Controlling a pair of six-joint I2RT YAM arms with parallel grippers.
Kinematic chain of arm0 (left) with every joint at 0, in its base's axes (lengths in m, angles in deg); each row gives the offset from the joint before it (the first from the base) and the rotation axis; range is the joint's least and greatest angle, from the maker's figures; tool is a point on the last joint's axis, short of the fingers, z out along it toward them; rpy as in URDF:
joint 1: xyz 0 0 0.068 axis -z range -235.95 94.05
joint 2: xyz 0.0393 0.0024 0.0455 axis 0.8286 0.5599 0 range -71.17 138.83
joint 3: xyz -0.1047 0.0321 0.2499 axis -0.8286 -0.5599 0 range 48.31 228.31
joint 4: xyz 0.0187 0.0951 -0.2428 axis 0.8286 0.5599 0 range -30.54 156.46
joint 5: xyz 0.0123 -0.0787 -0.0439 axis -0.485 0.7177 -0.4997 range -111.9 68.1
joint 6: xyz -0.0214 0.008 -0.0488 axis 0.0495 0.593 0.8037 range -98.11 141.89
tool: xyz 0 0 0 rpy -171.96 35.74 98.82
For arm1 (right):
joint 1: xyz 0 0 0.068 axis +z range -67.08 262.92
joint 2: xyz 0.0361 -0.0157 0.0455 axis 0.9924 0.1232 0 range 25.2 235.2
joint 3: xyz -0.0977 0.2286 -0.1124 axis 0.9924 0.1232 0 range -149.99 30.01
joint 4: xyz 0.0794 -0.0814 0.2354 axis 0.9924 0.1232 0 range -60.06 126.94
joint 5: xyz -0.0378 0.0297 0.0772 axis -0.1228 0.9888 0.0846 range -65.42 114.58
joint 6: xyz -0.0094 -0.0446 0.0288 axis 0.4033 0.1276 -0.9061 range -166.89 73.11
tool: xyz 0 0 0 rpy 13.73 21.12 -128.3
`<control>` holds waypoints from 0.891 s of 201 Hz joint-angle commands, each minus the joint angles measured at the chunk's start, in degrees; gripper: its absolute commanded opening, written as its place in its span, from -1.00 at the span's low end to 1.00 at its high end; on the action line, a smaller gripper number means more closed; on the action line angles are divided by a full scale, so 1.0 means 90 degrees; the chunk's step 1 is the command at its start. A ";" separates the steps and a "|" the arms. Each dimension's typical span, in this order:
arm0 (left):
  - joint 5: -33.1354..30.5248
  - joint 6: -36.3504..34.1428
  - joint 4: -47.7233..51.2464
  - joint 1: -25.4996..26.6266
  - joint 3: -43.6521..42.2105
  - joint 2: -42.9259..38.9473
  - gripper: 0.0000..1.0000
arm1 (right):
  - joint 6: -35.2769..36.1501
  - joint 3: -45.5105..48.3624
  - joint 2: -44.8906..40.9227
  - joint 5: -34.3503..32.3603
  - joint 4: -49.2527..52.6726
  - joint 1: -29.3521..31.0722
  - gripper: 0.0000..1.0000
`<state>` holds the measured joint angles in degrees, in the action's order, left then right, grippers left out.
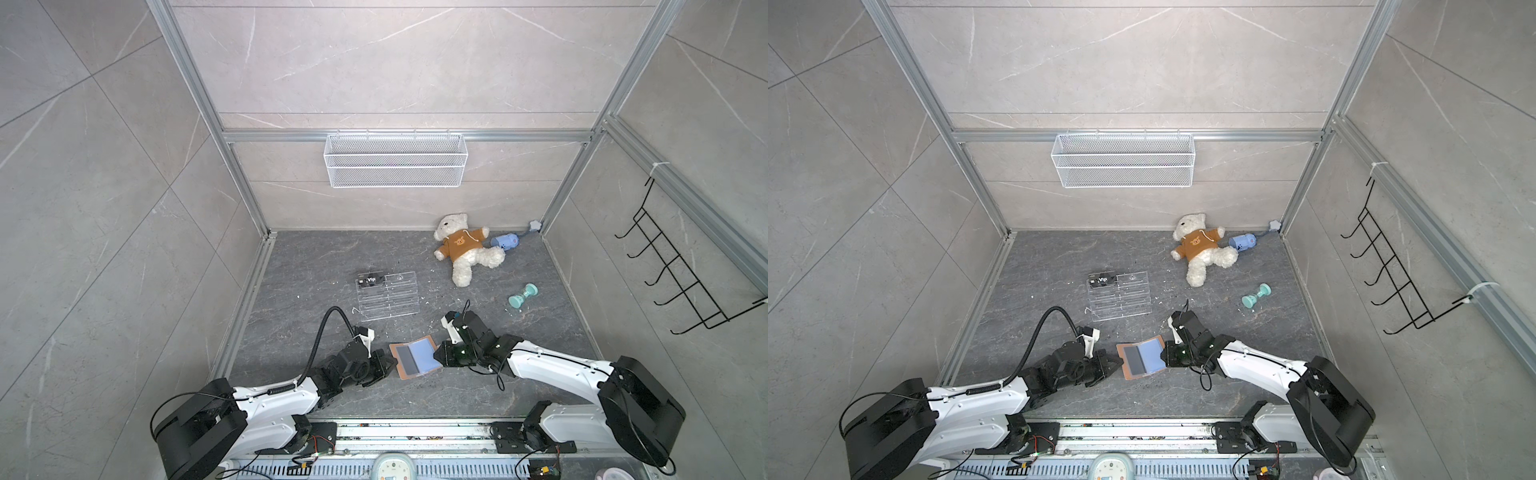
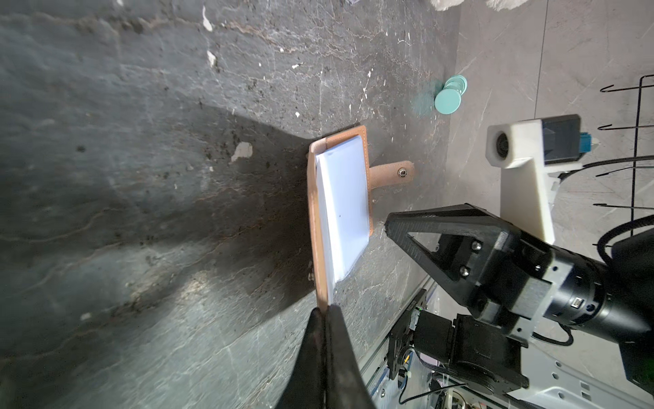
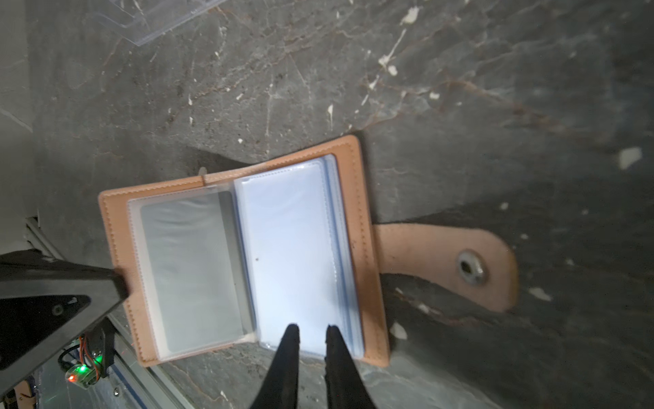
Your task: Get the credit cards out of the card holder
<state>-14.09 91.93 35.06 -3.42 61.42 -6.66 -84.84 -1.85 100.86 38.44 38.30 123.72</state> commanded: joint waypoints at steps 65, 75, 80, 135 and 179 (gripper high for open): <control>0.0131 -0.0423 -0.0051 0.0057 0.0490 0.0062 -1.00 | -0.0077 -0.0060 0.0429 -0.0146 0.0176 0.0070 -0.67; 0.0157 -0.0462 -0.0076 0.0069 0.0578 0.0152 -1.00 | -0.0105 -0.0036 0.0431 -0.0125 0.0142 0.0084 -0.67; 0.0172 -0.0483 -0.0090 0.0074 0.0623 0.0211 -1.00 | -0.0122 -0.0017 0.0431 -0.0125 0.0125 0.0087 -0.67; 0.0285 -0.0579 -0.0267 0.0176 0.1104 0.0911 -1.00 | -0.0207 0.0078 0.0376 -0.0084 0.0033 0.0122 -0.67; 0.0275 -0.0551 -0.0373 0.0223 0.1291 0.1363 -1.00 | -0.0214 0.0116 0.0339 -0.0081 0.0048 0.0119 -0.67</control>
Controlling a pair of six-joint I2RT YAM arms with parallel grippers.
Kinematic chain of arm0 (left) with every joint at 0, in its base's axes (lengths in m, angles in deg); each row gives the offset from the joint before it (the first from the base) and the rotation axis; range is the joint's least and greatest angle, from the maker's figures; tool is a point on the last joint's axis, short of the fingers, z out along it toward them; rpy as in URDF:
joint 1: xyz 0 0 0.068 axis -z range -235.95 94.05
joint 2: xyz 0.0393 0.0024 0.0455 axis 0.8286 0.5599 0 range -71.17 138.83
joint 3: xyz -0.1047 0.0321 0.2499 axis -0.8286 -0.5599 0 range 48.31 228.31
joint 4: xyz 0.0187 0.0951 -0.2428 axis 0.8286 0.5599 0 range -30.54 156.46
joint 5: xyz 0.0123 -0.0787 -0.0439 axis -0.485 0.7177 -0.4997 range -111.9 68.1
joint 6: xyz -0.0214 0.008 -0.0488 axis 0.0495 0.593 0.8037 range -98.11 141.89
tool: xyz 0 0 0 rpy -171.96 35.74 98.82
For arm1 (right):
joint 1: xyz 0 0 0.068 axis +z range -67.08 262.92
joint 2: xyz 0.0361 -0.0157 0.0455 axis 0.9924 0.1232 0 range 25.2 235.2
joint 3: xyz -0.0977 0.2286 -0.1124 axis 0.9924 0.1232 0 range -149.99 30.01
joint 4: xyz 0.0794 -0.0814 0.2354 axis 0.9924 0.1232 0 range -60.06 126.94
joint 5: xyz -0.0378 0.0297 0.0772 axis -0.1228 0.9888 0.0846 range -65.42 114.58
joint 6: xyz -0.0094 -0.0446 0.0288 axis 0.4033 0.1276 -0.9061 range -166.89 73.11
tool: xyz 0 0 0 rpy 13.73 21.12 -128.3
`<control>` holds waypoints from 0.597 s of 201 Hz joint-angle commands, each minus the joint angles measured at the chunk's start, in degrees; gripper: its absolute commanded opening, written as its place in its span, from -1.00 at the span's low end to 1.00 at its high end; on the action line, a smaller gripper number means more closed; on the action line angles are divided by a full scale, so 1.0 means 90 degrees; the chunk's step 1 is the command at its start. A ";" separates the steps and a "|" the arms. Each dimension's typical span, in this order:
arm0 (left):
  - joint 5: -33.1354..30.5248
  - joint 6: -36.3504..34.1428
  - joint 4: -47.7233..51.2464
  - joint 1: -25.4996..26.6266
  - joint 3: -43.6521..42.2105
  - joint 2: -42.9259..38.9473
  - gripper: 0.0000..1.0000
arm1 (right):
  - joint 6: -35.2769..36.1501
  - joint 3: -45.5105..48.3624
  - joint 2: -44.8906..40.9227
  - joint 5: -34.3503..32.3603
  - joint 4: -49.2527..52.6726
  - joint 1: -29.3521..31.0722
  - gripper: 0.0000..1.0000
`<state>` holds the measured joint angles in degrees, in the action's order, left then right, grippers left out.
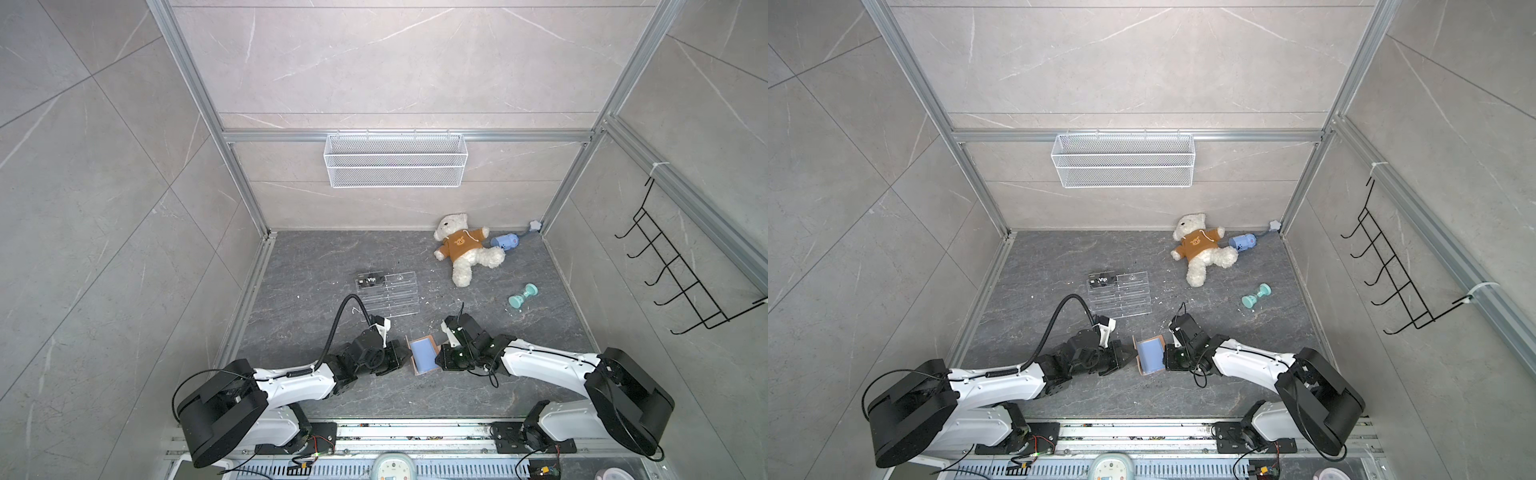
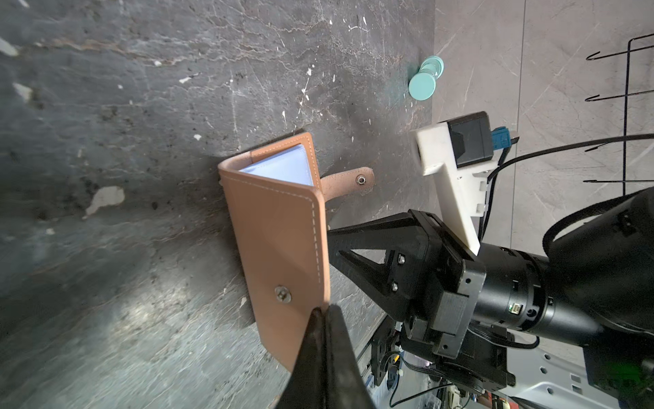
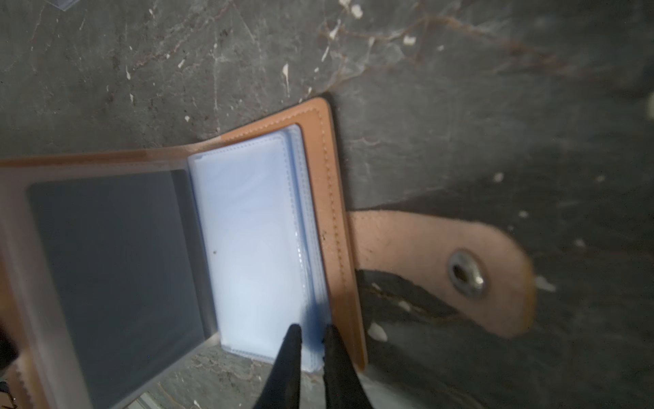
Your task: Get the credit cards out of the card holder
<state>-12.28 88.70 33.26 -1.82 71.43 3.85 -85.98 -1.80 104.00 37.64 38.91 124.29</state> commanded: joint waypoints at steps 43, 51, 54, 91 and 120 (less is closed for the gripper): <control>0.0092 -0.0277 -0.0203 0.0061 0.0293 0.0410 -1.00 | -0.0094 0.0125 -0.0019 0.0021 -0.0020 0.0054 -0.68; 0.0109 -0.0282 -0.0214 0.0060 0.0326 0.0459 -1.00 | -0.0096 0.0125 -0.0028 0.0013 -0.0019 0.0060 -0.68; 0.0119 -0.0284 -0.0222 0.0060 0.0339 0.0477 -1.00 | -0.0091 0.0119 -0.0033 0.0019 -0.0020 0.0053 -0.68; 0.0141 -0.0226 -0.0302 0.0079 0.0401 0.0590 -1.00 | -0.0090 0.0145 -0.0061 0.0004 -0.0001 0.0055 -0.68; 0.0112 -0.0192 -0.0438 0.0088 0.0388 0.0580 -1.00 | -0.0090 0.0158 -0.0065 0.0008 0.0000 0.0057 -0.69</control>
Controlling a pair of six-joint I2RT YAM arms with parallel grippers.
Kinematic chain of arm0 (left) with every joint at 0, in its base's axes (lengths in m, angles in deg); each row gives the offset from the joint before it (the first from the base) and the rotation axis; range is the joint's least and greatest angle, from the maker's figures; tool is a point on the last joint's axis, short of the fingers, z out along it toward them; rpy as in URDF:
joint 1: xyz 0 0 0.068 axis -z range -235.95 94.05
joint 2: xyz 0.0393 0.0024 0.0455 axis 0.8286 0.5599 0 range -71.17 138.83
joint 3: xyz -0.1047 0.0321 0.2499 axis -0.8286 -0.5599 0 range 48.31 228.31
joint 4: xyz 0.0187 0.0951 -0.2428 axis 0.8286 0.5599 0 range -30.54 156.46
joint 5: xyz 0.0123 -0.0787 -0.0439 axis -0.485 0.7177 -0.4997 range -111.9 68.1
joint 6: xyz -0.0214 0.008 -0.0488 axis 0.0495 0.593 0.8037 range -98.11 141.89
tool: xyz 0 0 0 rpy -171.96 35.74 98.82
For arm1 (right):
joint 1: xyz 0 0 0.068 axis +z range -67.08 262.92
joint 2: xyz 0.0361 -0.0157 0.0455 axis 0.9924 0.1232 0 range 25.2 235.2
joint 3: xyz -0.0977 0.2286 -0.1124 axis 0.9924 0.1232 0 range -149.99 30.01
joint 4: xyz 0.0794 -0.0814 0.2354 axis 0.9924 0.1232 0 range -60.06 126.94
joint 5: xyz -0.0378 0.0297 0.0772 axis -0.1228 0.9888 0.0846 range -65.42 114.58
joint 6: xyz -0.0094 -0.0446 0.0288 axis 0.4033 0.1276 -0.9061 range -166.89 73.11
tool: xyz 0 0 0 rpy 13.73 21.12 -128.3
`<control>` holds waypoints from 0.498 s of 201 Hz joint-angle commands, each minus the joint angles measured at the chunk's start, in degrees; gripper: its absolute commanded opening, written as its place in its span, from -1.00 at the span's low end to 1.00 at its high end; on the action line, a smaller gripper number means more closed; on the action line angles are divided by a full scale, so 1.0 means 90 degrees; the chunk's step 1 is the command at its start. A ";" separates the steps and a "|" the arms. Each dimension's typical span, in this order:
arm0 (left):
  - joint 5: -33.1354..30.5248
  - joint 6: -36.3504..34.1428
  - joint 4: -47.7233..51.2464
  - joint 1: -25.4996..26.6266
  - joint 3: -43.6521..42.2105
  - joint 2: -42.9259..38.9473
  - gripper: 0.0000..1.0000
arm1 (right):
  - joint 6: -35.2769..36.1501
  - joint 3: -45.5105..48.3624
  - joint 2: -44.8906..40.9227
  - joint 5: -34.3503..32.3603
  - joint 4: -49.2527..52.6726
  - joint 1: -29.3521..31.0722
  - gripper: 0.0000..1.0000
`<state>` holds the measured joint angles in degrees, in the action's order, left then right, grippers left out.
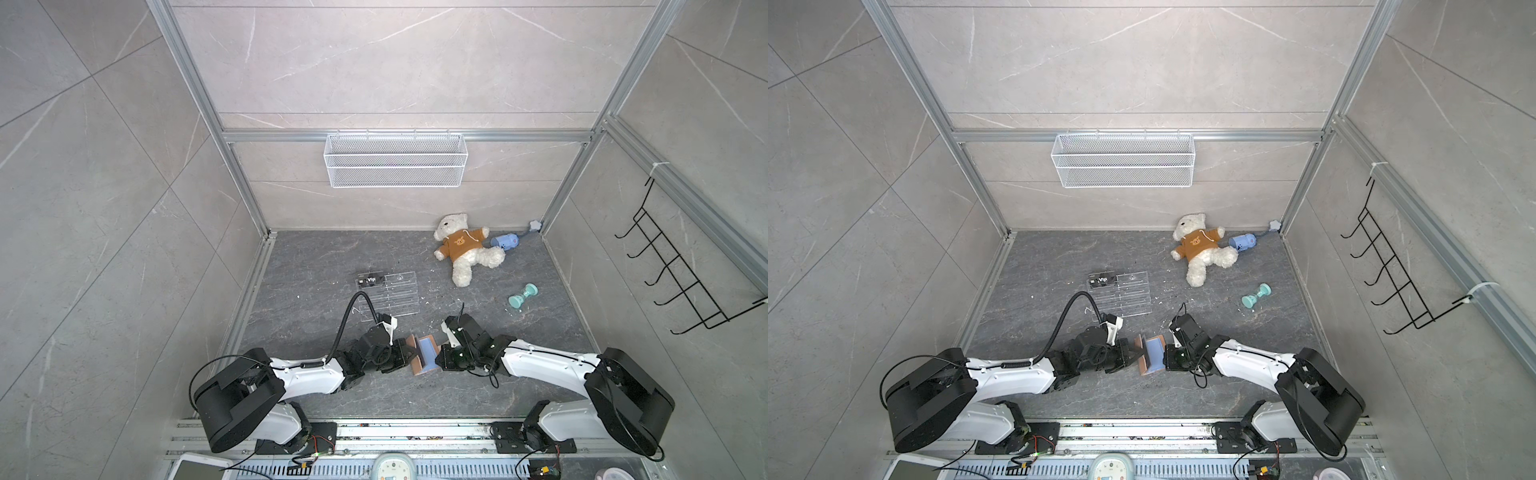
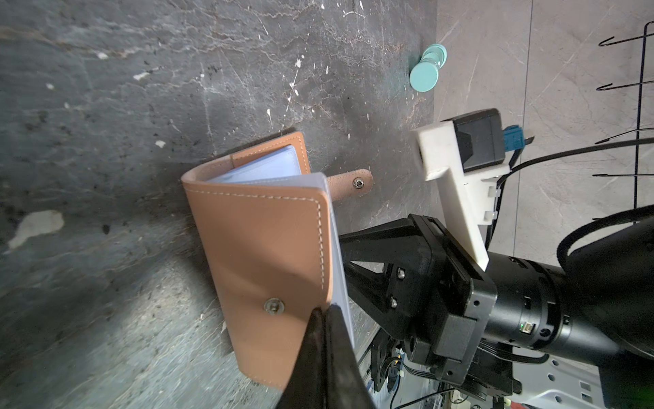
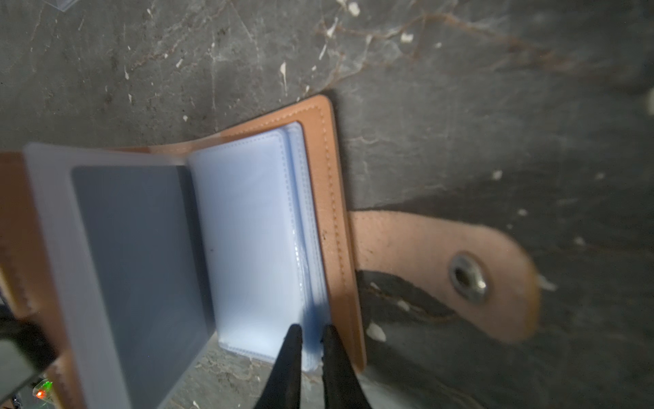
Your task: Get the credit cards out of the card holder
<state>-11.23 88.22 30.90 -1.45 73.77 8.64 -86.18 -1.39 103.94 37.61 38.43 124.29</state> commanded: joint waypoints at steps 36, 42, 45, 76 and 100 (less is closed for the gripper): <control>-0.0042 -0.0161 -0.0196 0.0048 0.0094 -0.0017 -1.00 | -0.0068 0.0101 -0.0072 0.0015 0.0056 0.0056 -0.69; -0.0079 -0.0153 -0.0199 0.0053 0.0057 -0.0063 -1.00 | -0.0068 0.0106 -0.0071 0.0024 0.0062 0.0053 -0.69; -0.0103 -0.0145 -0.0210 0.0049 0.0019 -0.0094 -1.00 | -0.0068 0.0097 -0.0071 0.0021 0.0062 0.0059 -0.69; -0.0367 -0.0121 -0.0033 0.0048 -0.0316 -0.0587 -1.00 | -0.0049 0.0107 -0.0093 0.0024 0.0091 0.0057 -0.69; -0.0526 -0.0143 0.0292 0.0048 -0.0583 -0.1043 -1.00 | -0.0058 0.0103 -0.0110 0.0020 0.0101 0.0061 -0.69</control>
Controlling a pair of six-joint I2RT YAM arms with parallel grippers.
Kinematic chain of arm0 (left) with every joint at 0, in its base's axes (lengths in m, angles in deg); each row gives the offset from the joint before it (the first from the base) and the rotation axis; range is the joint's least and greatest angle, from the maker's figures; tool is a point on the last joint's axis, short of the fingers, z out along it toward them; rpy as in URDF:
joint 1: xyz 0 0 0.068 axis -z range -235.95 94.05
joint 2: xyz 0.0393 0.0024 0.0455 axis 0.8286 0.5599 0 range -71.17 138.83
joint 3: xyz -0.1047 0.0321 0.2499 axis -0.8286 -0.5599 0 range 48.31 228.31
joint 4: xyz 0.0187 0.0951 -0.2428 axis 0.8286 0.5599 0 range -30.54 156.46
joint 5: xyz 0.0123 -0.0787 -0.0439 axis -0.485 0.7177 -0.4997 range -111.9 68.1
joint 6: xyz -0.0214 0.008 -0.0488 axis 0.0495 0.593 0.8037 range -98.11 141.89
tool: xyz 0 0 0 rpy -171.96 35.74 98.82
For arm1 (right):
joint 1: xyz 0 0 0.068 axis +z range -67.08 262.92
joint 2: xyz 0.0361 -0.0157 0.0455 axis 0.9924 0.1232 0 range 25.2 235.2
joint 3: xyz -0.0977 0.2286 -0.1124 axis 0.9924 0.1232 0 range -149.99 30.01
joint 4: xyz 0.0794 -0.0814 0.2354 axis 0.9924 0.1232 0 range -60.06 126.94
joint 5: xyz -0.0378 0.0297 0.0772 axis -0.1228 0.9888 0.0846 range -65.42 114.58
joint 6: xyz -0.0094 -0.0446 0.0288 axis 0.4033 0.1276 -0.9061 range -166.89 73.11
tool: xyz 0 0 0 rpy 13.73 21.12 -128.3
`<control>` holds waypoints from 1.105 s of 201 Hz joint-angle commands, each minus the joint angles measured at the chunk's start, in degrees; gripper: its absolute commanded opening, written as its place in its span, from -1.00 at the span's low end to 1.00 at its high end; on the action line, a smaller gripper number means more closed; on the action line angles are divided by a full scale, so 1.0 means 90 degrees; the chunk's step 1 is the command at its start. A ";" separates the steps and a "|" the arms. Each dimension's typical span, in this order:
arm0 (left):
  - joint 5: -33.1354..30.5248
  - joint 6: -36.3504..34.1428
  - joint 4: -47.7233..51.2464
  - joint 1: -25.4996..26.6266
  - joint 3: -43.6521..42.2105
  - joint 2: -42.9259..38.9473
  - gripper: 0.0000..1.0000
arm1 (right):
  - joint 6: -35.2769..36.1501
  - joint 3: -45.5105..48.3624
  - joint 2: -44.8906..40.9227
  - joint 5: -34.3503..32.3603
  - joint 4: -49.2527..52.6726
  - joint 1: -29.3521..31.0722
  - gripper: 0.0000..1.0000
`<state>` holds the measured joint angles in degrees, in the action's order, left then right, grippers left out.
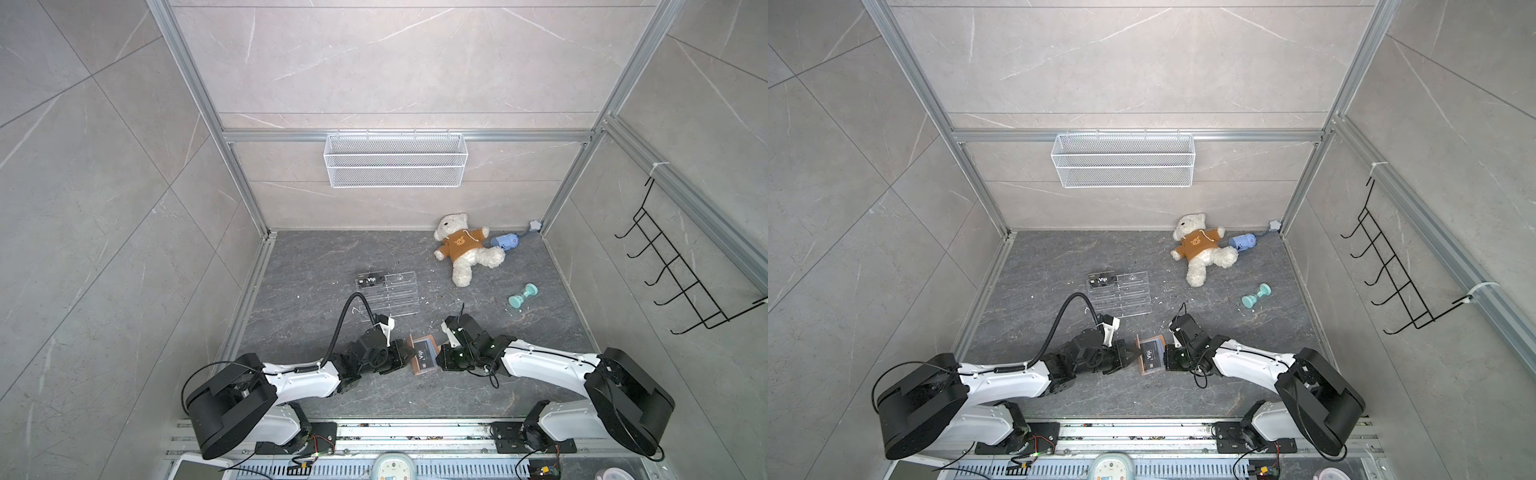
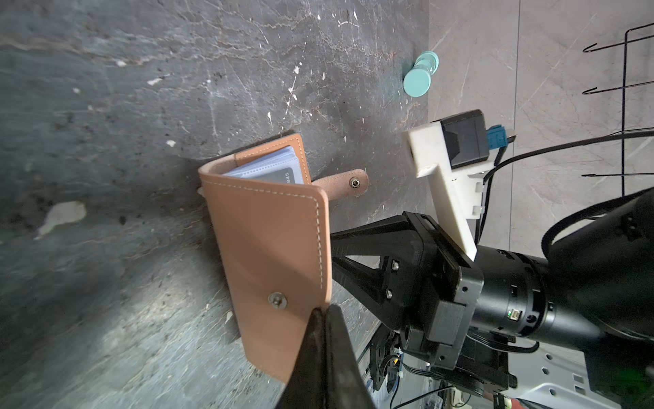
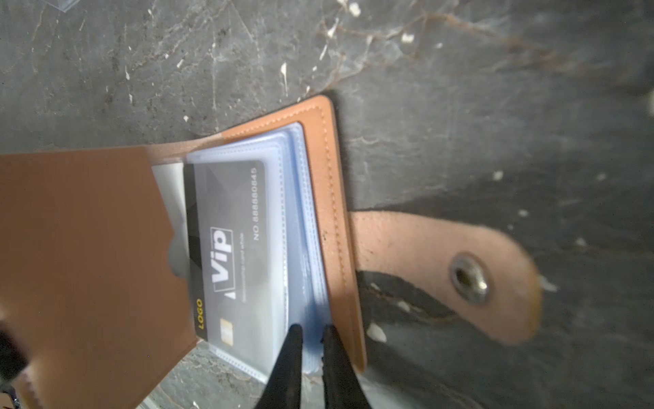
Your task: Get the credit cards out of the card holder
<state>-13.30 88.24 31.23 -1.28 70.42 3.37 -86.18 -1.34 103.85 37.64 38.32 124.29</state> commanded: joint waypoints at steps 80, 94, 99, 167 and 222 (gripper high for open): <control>-0.0821 -0.0076 0.1074 0.0013 -0.0864 -0.1089 -1.00 | -0.0195 0.0115 -0.0137 0.0108 0.0058 0.0088 -0.72; -0.0937 -0.0076 0.1380 0.0009 -0.0864 -0.1141 -1.00 | -0.0242 0.0132 -0.0150 0.0122 0.0036 0.0125 -0.73; -0.0967 -0.0077 0.1458 0.0009 -0.0873 -0.1161 -1.00 | -0.0254 0.0135 -0.0161 0.0114 0.0035 0.0135 -0.73; -0.1412 -0.0142 0.2579 -0.0001 -0.0720 -0.1584 -0.48 | -0.0200 0.0020 -0.0484 -0.0185 0.0435 0.0152 -0.73; -0.1844 -0.0302 0.4102 -0.0001 -0.0082 -0.2698 0.06 | 0.0211 -0.0466 -0.0713 -0.0424 0.1042 0.0159 -0.72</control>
<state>-26.40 87.36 60.50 -1.23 65.18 -15.97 -86.90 -2.20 99.17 35.82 43.81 125.40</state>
